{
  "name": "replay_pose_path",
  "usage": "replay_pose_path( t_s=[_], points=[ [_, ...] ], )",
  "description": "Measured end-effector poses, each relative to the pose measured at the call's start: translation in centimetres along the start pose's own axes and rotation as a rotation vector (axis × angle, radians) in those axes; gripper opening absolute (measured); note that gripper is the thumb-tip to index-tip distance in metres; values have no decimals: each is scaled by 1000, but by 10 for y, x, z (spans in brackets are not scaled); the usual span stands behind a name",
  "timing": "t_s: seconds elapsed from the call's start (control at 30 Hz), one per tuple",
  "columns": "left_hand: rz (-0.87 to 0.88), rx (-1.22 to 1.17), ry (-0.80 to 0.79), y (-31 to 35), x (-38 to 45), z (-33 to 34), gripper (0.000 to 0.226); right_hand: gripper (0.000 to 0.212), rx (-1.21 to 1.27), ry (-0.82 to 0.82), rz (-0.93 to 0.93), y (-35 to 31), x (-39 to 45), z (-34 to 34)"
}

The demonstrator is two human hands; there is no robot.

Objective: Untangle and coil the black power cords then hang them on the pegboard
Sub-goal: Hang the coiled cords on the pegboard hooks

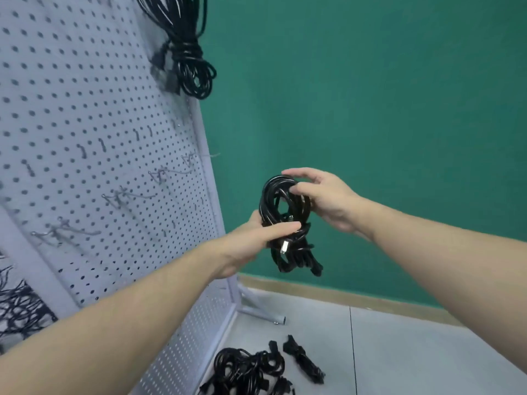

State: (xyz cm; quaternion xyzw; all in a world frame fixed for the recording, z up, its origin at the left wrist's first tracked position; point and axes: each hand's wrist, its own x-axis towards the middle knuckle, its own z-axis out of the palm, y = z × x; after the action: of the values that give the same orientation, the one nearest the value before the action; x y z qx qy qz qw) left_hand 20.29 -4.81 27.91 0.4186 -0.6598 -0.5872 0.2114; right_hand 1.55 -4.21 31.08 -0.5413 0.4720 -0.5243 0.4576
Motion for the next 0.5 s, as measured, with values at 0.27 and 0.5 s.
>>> replay_pose_path(
  t_s=[0.27, 0.5],
  points=[
    [308, 6, 464, 71, -23, -14, 103, 28, 48, -12, -163, -87, 13, 28],
    [484, -35, 605, 137, -36, -46, 71, 33, -153, 87, -434, -164, 27, 62]
  ],
)
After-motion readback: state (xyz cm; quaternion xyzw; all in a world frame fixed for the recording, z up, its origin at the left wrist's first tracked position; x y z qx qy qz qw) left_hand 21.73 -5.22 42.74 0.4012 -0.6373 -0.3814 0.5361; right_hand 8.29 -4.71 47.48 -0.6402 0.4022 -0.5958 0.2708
